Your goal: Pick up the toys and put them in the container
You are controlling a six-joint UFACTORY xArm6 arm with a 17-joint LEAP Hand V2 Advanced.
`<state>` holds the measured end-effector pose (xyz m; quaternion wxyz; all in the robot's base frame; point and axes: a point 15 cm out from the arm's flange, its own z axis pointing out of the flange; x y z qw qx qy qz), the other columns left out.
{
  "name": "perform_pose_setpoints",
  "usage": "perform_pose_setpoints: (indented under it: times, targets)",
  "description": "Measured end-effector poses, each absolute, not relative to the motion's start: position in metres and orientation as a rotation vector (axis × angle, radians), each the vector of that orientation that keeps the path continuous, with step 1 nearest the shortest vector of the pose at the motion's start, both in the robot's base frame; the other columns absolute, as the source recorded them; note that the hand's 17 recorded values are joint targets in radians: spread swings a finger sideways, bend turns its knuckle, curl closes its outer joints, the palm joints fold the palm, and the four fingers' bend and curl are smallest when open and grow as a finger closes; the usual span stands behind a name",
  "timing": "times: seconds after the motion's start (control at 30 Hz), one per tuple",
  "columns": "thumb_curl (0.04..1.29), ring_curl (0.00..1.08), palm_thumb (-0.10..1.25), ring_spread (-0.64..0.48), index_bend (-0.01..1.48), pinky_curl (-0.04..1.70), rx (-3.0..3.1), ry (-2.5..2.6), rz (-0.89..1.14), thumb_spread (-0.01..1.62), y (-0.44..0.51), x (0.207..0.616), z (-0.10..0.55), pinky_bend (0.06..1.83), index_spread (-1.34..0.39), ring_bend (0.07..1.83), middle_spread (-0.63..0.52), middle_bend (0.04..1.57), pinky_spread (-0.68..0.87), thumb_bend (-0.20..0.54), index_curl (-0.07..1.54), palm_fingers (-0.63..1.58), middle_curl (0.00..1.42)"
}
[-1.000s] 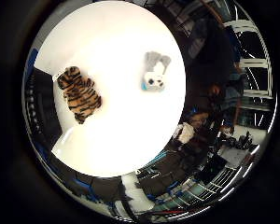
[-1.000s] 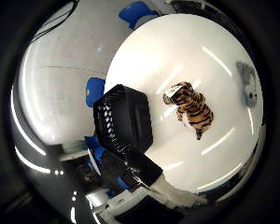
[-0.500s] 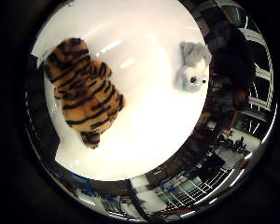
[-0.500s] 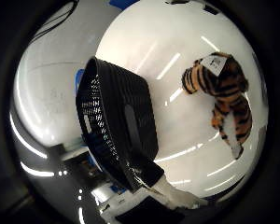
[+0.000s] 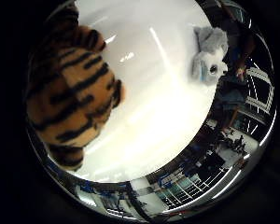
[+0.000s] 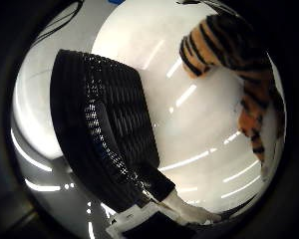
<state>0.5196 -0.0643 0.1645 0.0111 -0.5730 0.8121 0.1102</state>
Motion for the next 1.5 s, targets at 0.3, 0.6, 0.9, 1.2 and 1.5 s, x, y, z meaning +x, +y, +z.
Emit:
perform_pose_setpoints:
  times: [0.3,0.6,0.9,1.2,1.5]
  targets:
    - [0.27,0.26,0.43,0.28,0.14,0.30,-1.790,2.542,0.342,1.11,-0.066,0.516,0.156,0.48,-0.19,0.38,0.24,0.24,0.46,-0.018,0.24,0.08,0.34]
    - [0.32,0.47,0.66,-0.26,0.18,0.37,-1.825,2.556,0.316,1.09,-0.073,0.512,0.157,0.85,-0.30,1.06,-0.25,0.73,-0.33,-0.011,0.18,0.98,0.54]
    - [0.38,0.62,0.87,-0.26,0.81,0.62,-1.890,2.542,0.248,1.09,-0.077,0.505,0.184,1.26,-0.39,1.27,-0.27,1.08,-0.33,-0.003,0.58,1.18,0.79]
    - [0.48,0.74,1.03,-0.24,1.07,0.80,-1.909,2.489,0.206,1.15,-0.076,0.468,0.254,1.36,-0.28,1.36,-0.21,1.24,-0.22,-0.008,0.77,1.06,0.88]
    - [0.51,0.79,1.04,-0.24,1.06,0.91,-2.027,2.457,0.301,1.18,-0.058,0.411,0.320,1.30,-0.26,1.35,-0.19,1.25,-0.21,-0.011,0.81,1.05,0.89]
